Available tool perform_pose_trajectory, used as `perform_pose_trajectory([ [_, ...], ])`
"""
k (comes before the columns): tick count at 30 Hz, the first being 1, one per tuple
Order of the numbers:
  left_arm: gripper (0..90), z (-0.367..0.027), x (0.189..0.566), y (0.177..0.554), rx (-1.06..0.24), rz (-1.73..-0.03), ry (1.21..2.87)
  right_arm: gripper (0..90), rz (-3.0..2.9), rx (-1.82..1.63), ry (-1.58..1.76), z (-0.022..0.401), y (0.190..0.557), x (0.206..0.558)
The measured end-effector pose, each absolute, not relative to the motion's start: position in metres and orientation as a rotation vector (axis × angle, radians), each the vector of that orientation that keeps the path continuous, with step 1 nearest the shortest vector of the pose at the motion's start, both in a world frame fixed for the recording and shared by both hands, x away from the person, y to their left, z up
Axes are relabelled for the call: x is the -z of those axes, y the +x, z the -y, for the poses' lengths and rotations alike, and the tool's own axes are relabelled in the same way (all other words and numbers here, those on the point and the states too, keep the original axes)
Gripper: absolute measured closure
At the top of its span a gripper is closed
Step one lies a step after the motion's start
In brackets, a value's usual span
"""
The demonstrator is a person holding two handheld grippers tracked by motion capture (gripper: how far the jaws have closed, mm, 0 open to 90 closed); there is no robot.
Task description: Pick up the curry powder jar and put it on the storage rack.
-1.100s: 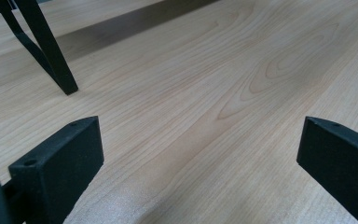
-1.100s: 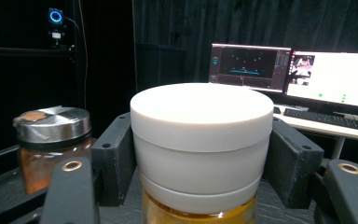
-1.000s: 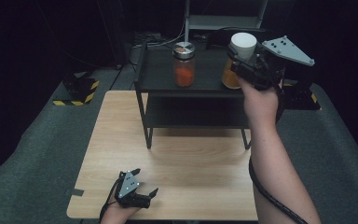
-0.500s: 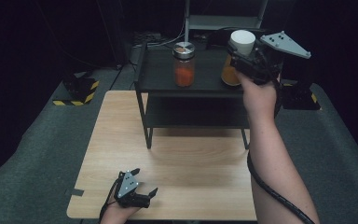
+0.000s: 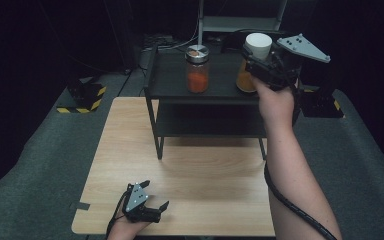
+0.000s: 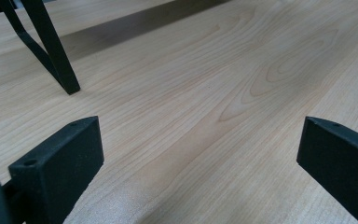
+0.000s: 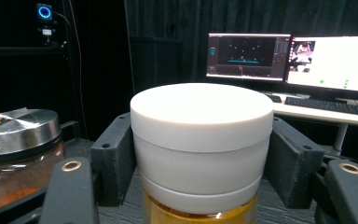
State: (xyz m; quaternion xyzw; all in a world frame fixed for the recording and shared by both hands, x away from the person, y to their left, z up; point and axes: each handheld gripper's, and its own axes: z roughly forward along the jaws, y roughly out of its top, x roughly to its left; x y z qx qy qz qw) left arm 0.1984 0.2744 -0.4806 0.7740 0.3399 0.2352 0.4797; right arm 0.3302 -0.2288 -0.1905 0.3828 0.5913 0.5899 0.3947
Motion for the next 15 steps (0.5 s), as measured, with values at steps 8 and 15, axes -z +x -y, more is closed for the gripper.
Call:
perform_pose_trajectory([
  [8,0.6,-0.2743,0.4805,0.1985,-0.574,-0.827,1.890,27.5,-1.485,-1.505,0.968,0.2301,0.3299,0.1894],
  [15,0.6,-0.2742,0.4804,0.1986,-0.575,-0.826,1.892,22.3,-1.484,-1.493,0.979,0.2291,0.3279,0.1910],
])
